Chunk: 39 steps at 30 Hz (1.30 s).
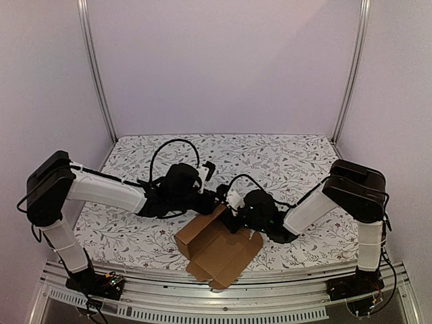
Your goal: Fold the paper box
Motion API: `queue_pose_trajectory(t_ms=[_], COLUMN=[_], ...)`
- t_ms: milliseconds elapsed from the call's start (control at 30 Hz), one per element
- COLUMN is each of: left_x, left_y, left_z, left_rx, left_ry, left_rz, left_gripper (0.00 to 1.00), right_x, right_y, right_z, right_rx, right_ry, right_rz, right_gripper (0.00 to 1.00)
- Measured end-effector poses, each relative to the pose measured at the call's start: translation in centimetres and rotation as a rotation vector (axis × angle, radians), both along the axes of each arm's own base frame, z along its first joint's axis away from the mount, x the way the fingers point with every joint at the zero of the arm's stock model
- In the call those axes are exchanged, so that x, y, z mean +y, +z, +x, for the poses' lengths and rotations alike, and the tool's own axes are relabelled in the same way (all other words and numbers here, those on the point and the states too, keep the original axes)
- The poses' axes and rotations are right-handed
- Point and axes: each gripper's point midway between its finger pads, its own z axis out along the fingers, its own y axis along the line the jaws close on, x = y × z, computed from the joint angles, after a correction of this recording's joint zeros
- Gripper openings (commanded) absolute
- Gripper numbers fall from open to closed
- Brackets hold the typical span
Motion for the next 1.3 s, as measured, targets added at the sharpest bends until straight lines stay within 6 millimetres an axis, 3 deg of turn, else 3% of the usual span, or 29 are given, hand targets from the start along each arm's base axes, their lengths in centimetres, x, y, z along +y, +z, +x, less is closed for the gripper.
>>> queue_pose_trajectory(t_ms=[200,300,433,533,967,1133,1300], left_x=[-0.1,-0.2,-0.1,-0.2,-0.1,0.5,1.7], left_y=[-0.1,-0.1,-0.1,0.0,0.3,2.1,5.5], left_z=[0.0,0.0,0.0,0.0,-0.3,-0.5,-0.6], left_rx=[0.004,0.004,0.004,0.004,0.004,-0.014,-0.071], left_ry=[-0.003,-0.004,-0.003,-0.002,-0.006,-0.001,0.015], left_rz=[0.001,0.001,0.001,-0.001,0.001,0.000,-0.011], left_gripper=[0.45,0.45,0.45,0.45,0.46,0.47,0.48], right_x=[-0.4,-0.8,-1.1,-1.1,-1.3,-1.7,-2.8], right_y=[-0.5,-0.9,-1.3,-1.2,-0.8,0.8,2.0], right_z=[-0.2,-0.4,-0.5,-0.6,-1.4,-2.8,-4.9], right_rx=[0.001,0.007,0.013,0.010,0.025,0.030,0.063], right_ry=[-0.003,-0.005,-0.010,-0.004,0.034,0.113,0.211], right_rz=[-0.011,-0.021,-0.030,-0.031,-0.076,-0.135,-0.235], right_gripper=[0.38,0.35,0.09,0.00,0.00,0.00,0.00])
